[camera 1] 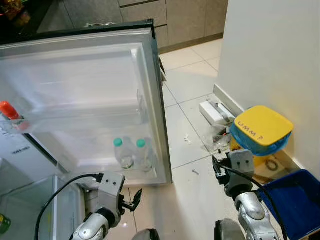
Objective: Restocking fridge
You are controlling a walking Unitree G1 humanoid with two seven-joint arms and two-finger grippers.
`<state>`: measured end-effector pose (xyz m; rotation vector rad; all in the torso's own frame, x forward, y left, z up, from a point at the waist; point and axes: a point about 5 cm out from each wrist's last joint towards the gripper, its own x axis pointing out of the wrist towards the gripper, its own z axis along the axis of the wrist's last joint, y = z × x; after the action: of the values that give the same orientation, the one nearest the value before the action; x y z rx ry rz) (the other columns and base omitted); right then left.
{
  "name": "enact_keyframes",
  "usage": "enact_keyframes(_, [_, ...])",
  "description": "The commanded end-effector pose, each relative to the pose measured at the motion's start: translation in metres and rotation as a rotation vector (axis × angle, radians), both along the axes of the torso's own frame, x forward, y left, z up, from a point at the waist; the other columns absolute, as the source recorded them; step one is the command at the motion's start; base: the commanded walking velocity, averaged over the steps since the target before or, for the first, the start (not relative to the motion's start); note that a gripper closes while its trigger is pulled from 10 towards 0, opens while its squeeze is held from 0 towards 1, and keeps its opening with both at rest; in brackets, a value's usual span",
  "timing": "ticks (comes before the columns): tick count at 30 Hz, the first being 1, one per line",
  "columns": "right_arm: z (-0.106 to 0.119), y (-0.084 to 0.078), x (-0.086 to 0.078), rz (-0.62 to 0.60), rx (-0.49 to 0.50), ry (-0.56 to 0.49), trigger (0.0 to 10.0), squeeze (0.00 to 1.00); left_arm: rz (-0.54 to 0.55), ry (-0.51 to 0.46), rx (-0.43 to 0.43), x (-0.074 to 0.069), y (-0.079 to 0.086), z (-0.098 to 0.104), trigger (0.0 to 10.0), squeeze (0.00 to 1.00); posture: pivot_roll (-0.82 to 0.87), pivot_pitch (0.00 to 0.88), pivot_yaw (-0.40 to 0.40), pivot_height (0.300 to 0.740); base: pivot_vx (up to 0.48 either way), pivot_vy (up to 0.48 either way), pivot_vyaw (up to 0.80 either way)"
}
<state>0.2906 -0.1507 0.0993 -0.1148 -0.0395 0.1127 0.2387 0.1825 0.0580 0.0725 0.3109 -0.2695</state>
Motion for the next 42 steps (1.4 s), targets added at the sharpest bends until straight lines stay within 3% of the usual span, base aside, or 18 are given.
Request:
enact_keyframes(1, [-0.0036, 0.0014, -0.001, 0.003, 0.006, 0.013, 10.0, 0.0, 0.011, 0.028, -0.004, -0.0045, -0.001, -0.0056, 10.0, 0.0, -0.11, 0.174, 0.099, 0.671, 0.0, 0.0, 0.0])
enact_keyframes(19, [-0.0043, 0.0018, -0.0007, 0.007, 0.004, 0.017, 10.0, 0.0, 0.019, 0.031, 0.002, -0.0014, -0.0008, -0.0058, 10.0, 0.0, -0.11, 0.172, 0.099, 0.74, 0.0, 0.0, 0.0])
enact_keyframes(42, [-0.003, 0.0036, -0.0006, 0.028, 0.007, 0.01, 10.0, 0.0, 0.024, 0.019, 0.009, 0.0018, -0.0002, -0.0053, 10.0, 0.0, -0.11, 0.162, 0.098, 0.74, 0.0, 0.0, 0.0])
